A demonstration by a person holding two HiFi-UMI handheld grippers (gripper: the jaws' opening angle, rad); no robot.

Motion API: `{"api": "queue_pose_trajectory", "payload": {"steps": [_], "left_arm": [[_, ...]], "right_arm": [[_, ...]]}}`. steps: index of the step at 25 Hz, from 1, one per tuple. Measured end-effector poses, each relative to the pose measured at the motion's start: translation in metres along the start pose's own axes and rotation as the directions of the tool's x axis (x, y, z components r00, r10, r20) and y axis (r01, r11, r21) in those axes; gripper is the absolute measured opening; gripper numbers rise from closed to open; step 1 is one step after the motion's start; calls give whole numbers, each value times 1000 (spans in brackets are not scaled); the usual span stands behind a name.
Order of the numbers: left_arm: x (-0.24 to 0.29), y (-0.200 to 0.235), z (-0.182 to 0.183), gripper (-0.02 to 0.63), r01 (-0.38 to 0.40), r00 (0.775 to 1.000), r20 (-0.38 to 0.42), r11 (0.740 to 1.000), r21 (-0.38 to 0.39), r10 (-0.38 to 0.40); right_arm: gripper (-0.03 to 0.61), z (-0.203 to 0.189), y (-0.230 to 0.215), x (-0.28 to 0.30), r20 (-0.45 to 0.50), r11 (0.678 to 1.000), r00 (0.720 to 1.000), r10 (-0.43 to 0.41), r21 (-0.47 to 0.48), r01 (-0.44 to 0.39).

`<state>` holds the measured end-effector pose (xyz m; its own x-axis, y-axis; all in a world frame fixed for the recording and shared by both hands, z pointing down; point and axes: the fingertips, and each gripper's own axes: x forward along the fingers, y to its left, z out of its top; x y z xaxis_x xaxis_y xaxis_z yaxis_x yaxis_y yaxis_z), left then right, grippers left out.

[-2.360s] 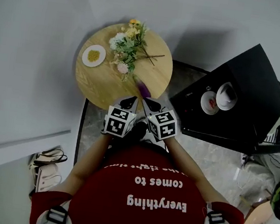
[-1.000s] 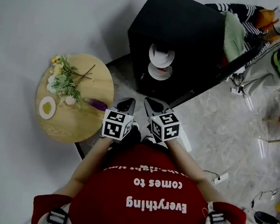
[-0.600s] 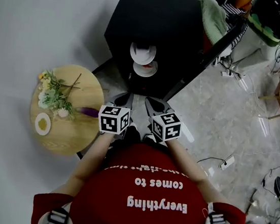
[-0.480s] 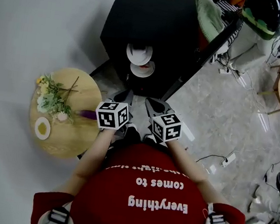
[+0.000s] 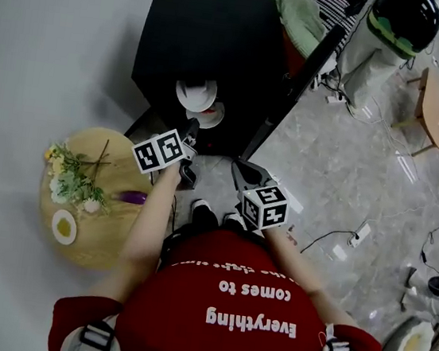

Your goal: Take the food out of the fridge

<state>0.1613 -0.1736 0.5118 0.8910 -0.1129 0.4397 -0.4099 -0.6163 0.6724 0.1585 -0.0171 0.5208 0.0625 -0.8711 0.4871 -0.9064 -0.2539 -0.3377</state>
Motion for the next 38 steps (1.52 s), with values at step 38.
{"api": "queue_pose_trajectory", "payload": {"steps": [38], "left_arm": [[78, 48, 11, 106, 94, 993, -12, 832, -546, -120]], "right_arm": [[11, 61, 7, 89, -1, 996, 997, 77, -48, -77]]}}
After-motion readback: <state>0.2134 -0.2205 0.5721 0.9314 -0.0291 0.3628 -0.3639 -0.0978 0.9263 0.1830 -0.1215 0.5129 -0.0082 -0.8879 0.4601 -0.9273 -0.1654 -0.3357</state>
